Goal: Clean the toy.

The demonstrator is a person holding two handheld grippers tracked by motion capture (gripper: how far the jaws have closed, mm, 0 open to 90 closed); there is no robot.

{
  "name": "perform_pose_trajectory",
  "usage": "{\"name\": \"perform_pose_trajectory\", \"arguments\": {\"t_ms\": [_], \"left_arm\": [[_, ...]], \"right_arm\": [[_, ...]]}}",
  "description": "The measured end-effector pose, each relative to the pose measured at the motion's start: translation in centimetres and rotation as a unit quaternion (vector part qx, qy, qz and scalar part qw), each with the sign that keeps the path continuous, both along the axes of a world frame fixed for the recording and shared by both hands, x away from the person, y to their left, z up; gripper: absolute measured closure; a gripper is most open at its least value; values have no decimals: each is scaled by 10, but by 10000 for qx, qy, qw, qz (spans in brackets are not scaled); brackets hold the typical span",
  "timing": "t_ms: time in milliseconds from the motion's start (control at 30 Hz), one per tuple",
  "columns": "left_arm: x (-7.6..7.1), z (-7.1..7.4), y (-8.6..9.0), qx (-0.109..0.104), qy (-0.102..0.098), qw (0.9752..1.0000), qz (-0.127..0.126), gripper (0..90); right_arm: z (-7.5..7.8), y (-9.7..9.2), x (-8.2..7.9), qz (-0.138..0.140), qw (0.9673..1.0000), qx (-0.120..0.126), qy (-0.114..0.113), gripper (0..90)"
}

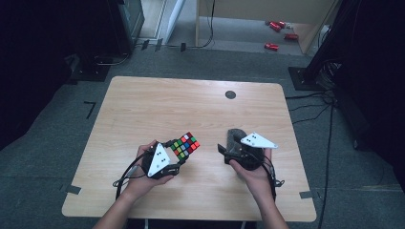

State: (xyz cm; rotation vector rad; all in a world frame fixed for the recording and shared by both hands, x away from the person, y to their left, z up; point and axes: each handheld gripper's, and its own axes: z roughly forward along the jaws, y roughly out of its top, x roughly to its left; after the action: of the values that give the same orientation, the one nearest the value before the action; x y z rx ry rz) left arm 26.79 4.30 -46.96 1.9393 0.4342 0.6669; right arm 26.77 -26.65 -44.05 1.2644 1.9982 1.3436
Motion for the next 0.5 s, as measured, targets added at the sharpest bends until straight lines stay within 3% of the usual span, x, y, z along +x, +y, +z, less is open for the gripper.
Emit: {"name": "perform_pose_trajectory", "arguments": {"t_ms": [167, 333, 500], "left_arm": [[0, 2, 1, -100, 219, 9997, -22, 345], [2, 3, 4, -218, 402, 9990, -16, 345], [4, 7, 8, -461, 591, 9972, -86, 346]], "right_arm": [[-22, -12, 12, -321, 9975, -471, 411, 257], [-44, -19, 20, -660, 9907, -1017, 626, 261], [-61, -27, 27, -890, 9847, -1131, 981, 305]]}}
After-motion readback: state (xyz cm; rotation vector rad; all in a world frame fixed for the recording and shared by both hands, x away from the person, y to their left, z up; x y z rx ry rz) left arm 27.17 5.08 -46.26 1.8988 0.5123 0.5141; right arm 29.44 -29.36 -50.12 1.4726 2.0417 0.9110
